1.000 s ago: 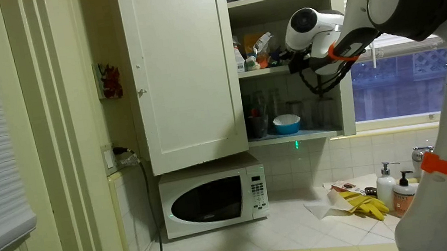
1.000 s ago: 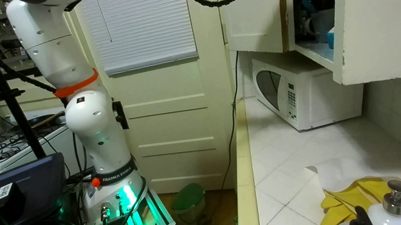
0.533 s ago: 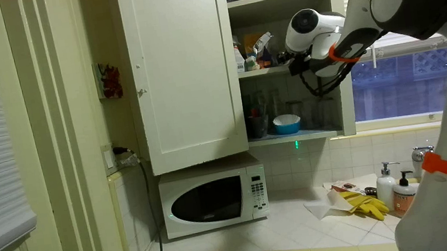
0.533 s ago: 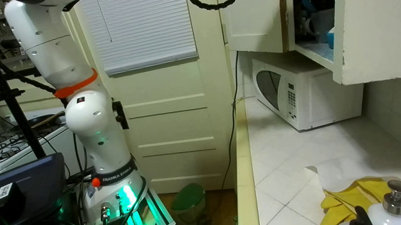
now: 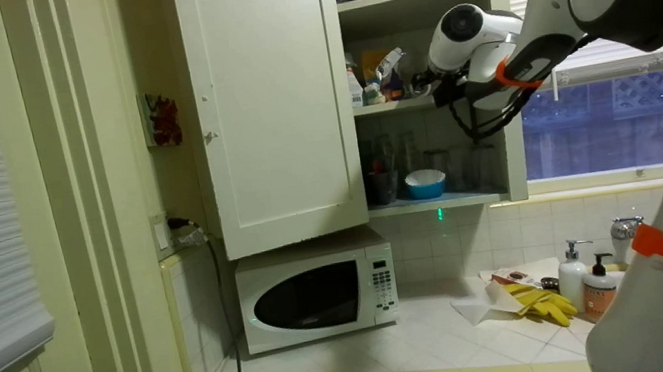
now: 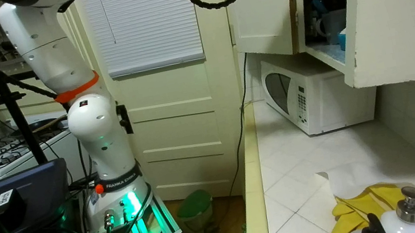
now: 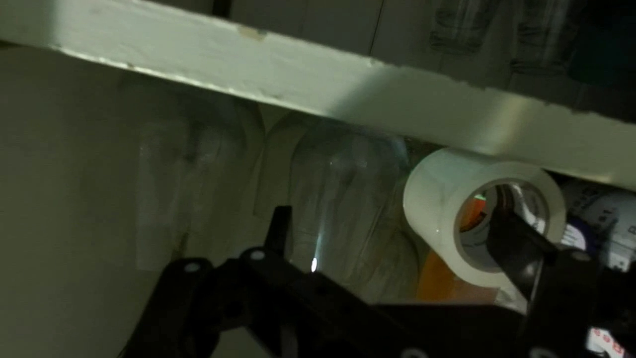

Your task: Put the tissue roll inside the cupboard

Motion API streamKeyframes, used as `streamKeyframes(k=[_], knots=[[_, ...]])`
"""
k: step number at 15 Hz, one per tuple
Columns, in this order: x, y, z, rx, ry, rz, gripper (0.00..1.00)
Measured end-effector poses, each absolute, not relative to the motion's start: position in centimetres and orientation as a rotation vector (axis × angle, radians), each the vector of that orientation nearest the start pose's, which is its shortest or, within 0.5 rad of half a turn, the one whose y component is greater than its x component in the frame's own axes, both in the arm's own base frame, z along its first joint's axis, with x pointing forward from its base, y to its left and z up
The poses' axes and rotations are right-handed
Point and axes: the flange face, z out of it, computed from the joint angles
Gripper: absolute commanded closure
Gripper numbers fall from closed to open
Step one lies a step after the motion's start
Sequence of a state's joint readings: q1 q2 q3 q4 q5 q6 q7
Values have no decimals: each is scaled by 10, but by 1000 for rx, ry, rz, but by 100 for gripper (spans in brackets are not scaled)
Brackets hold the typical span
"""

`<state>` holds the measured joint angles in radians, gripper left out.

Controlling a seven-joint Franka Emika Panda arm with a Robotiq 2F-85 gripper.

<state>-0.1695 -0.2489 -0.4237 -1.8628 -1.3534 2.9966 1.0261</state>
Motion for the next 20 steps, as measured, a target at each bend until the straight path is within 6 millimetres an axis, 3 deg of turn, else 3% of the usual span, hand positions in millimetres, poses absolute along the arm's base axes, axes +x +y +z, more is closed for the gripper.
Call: streamKeyframes(k=[8, 15, 17, 20], knots=[[430, -253, 730, 1928, -434, 1565, 0], [382, -242, 742, 1903, -405, 1591, 0], [370, -234, 736, 1927, -353, 1583, 0], [354, -215, 705, 2022, -185, 1584, 0]])
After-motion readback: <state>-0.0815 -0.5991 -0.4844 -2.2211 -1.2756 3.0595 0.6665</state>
